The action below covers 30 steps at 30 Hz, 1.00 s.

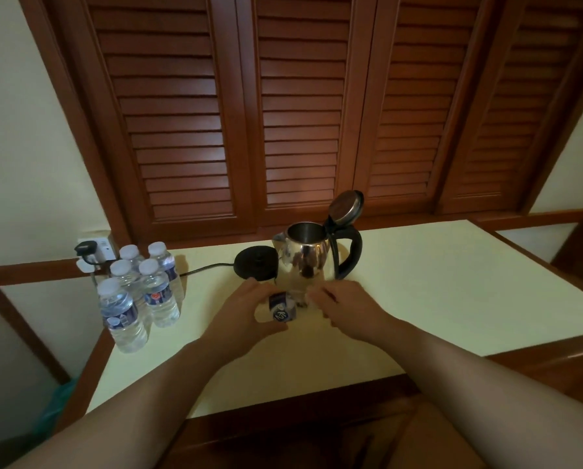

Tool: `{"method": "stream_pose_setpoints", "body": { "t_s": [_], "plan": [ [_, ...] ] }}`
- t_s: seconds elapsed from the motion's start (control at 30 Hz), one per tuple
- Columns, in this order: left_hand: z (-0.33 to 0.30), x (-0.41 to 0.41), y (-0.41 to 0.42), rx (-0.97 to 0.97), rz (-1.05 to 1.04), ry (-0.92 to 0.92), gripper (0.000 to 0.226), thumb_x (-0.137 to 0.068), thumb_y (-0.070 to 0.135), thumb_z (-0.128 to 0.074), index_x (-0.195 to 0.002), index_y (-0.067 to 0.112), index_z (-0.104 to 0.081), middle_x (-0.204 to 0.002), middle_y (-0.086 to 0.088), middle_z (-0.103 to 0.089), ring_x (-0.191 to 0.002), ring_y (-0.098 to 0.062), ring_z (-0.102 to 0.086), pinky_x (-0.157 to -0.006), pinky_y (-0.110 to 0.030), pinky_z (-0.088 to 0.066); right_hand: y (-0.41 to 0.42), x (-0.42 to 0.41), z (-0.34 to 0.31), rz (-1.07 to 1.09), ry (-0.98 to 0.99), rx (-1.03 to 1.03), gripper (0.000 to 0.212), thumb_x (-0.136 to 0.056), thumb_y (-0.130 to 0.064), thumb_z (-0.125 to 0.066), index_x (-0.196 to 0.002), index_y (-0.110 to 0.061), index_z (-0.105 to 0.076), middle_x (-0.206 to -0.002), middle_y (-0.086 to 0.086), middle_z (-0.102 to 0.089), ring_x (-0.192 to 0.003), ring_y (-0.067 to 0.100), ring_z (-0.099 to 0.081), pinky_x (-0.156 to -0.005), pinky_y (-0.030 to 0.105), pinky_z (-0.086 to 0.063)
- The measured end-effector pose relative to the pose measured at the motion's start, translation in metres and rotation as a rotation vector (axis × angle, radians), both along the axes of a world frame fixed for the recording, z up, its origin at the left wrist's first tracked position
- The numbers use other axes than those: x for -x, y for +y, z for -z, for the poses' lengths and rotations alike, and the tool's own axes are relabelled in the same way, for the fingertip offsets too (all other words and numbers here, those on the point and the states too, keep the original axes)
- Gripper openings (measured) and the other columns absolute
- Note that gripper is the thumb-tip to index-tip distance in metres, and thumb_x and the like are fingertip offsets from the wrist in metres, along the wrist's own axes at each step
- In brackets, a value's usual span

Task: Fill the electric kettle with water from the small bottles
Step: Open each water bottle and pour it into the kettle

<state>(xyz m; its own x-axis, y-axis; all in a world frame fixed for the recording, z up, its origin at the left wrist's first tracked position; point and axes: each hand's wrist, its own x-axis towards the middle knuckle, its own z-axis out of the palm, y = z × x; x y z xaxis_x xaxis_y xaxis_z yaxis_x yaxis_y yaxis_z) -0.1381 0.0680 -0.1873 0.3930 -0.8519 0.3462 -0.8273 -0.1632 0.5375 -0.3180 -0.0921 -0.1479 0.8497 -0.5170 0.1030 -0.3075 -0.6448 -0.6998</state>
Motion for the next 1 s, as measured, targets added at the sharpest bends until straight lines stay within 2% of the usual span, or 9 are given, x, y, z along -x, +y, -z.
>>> {"method": "stream_pose_setpoints", "body": {
  "t_s": [0.07, 0.17, 0.33, 0.43, 0.5, 0.6, 0.73, 0.83, 1.0],
  "plan": [
    [-0.001, 0.009, -0.010, 0.015, 0.028, 0.007, 0.060, -0.077, 0.037, -0.089, -0.129, 0.042, -0.060, -0.111, 0.016, -0.054, -0.099, -0.001, -0.055, -0.086, -0.016, -0.046, -0.004, 0.008, -0.001, 0.073, -0.033, 0.012, 0.048, -0.105, -0.051, -0.047, -0.089, -0.011, -0.068, -0.083, 0.012, -0.069, -0.076, 0.029, -0.068, -0.073, 0.048, -0.057],
    [-0.001, 0.019, -0.024, 0.016, 0.038, 0.017, 0.061, -0.075, 0.037, -0.091, -0.127, 0.043, -0.060, -0.107, 0.025, -0.049, -0.097, 0.005, -0.053, -0.083, -0.013, -0.042, -0.019, 0.023, 0.000, 0.053, -0.100, -0.085, 0.036, -0.099, -0.045, -0.064, -0.098, -0.009, -0.068, -0.088, 0.011, -0.069, -0.076, 0.025, -0.069, -0.056, 0.032, -0.059],
    [-0.001, 0.044, -0.052, 0.038, 0.022, 0.039, 0.064, -0.076, 0.037, -0.090, -0.126, 0.053, -0.052, -0.109, 0.023, -0.053, -0.099, 0.009, -0.053, -0.080, -0.007, -0.041, -0.058, 0.041, 0.004, -0.018, -0.077, -0.030, 0.028, -0.097, -0.042, -0.067, -0.099, -0.014, -0.065, -0.086, 0.006, -0.068, -0.072, 0.019, -0.067, -0.057, 0.028, -0.059],
    [0.003, 0.063, -0.079, 0.059, 0.017, 0.071, 0.063, -0.076, 0.036, -0.090, -0.130, 0.044, -0.059, -0.113, 0.026, -0.054, -0.104, 0.015, -0.054, -0.082, -0.003, -0.043, -0.090, 0.052, 0.005, -0.028, -0.085, 0.031, 0.029, -0.097, -0.047, -0.066, -0.091, -0.018, -0.063, -0.080, 0.000, -0.063, -0.066, 0.009, -0.057, -0.060, 0.025, -0.049],
    [0.007, 0.077, -0.102, 0.047, 0.008, 0.116, 0.060, -0.076, 0.042, -0.089, -0.129, 0.040, -0.061, -0.118, 0.023, -0.059, -0.106, 0.011, -0.058, -0.088, -0.011, -0.051, -0.117, 0.063, 0.006, -0.024, -0.095, 0.030, 0.025, -0.094, -0.047, -0.070, -0.090, -0.023, -0.064, -0.080, -0.007, -0.062, -0.068, 0.003, -0.055, -0.064, 0.021, -0.046],
    [0.010, 0.104, -0.142, 0.031, 0.005, 0.180, 0.053, -0.079, 0.048, -0.085, -0.125, 0.039, -0.062, -0.116, 0.021, -0.064, -0.104, 0.003, -0.063, -0.089, -0.022, -0.055, -0.165, 0.083, 0.013, 0.000, -0.019, 0.075, 0.042, -0.085, -0.060, -0.073, -0.110, -0.027, -0.067, -0.097, -0.012, -0.065, -0.085, 0.005, -0.061, -0.077, 0.026, -0.055],
    [0.009, 0.143, -0.195, 0.093, -0.035, 0.305, 0.039, -0.080, 0.037, -0.087, -0.112, 0.040, -0.065, -0.103, 0.018, -0.073, -0.095, -0.001, -0.068, -0.079, -0.013, -0.049, -0.236, 0.110, 0.030, 0.065, 0.104, 0.158, 0.078, -0.077, -0.077, -0.068, -0.139, -0.031, -0.058, -0.128, -0.011, -0.063, -0.115, 0.010, -0.057, -0.102, 0.032, -0.048],
    [0.012, 0.160, -0.234, 0.110, -0.070, 0.403, 0.039, -0.080, 0.037, -0.087, -0.112, 0.037, -0.065, -0.102, 0.012, -0.074, -0.092, -0.005, -0.070, -0.082, -0.021, -0.053, -0.288, 0.125, 0.045, 0.101, 0.240, 0.194, 0.082, -0.082, -0.077, -0.064, -0.149, -0.030, -0.049, -0.154, -0.008, -0.048, -0.142, 0.016, -0.038, -0.117, 0.035, -0.032],
    [0.014, 0.166, -0.295, 0.150, -0.195, 0.590, 0.047, -0.068, 0.044, -0.084, -0.106, 0.030, -0.060, -0.099, 0.008, -0.076, -0.089, -0.012, -0.074, -0.083, -0.039, -0.059, -0.354, 0.140, 0.071, 0.153, 0.413, 0.279, 0.087, -0.087, -0.079, -0.052, -0.156, -0.029, -0.035, -0.166, 0.001, -0.030, -0.152, 0.027, -0.024, -0.122, 0.047, -0.027]
  ]
}}
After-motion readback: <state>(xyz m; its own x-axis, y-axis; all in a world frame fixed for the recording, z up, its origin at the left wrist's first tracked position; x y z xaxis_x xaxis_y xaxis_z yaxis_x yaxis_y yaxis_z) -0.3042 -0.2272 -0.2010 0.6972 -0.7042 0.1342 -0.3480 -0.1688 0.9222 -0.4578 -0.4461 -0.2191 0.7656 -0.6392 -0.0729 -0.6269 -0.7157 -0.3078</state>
